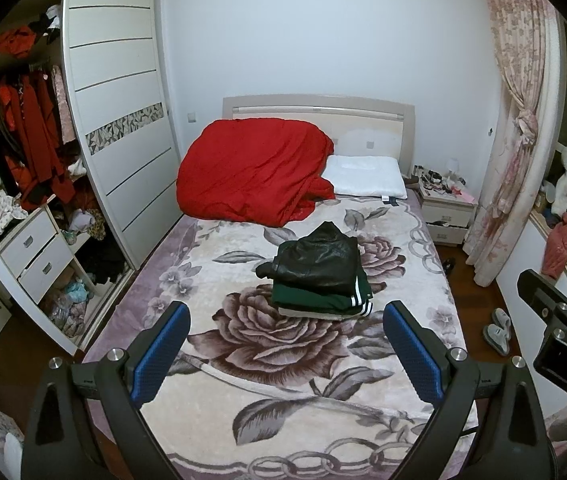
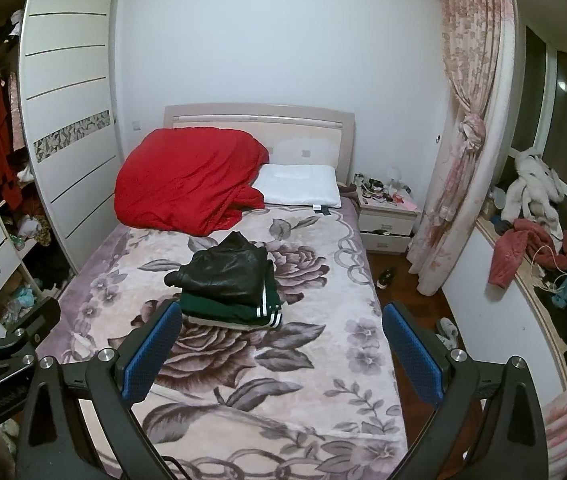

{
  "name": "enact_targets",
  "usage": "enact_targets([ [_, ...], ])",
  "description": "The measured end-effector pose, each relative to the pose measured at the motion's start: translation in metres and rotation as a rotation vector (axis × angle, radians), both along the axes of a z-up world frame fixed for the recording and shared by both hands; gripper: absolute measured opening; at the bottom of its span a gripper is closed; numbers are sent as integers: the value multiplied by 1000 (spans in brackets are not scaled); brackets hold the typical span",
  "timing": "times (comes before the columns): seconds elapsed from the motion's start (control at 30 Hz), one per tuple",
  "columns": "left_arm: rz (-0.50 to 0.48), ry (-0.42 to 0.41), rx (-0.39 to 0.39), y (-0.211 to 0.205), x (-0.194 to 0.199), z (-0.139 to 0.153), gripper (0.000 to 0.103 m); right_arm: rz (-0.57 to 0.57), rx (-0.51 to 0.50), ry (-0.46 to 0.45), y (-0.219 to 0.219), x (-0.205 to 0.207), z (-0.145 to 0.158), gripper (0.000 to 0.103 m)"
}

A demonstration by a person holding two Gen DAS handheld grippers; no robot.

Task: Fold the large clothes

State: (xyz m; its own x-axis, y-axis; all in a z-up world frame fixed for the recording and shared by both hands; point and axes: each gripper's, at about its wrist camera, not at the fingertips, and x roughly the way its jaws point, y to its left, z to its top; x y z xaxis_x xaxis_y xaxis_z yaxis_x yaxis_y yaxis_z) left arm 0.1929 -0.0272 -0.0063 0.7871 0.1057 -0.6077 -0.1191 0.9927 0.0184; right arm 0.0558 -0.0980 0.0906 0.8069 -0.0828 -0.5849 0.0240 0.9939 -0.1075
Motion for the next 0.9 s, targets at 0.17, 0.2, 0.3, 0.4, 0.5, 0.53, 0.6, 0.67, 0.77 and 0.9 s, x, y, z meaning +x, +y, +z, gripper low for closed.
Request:
enact_targets([
  [0.17, 2, -4, -1, -1, -1, 4, 99, 7, 1, 3, -2, 4, 2, 102],
  [0.2, 3, -5, 0, -1, 0, 4, 99, 7, 1, 0, -3, 4, 3, 102],
  [0.3, 6, -12, -1, 0, 1, 10, 99, 9, 5, -2, -3, 5, 3, 102],
  [0.4, 8, -15, -2, 0, 1, 11, 99, 9, 5, -8, -2, 5, 4, 102],
  [0.5, 10, -18, -2, 0, 1, 12, 99, 10, 7, -9, -1, 2, 4, 102],
  [0.53, 11, -18, -2, 0, 1, 12, 99, 10, 6, -11, -2, 2, 4, 102],
  [0.6, 12, -18, -4, 2, 1, 12, 99, 12, 8, -12, -2, 3, 5, 102],
  [0.67, 11, -20, -5, 2, 2, 13, 99, 11, 9, -14, -2, 3, 6, 102],
  [0.77, 13, -26, -2, 2, 1, 14, 99, 11, 7, -14, -1, 2, 4, 102],
  [0.9, 13, -30, -2, 0, 0, 15, 99, 11, 9, -19, 0, 4, 6, 102],
])
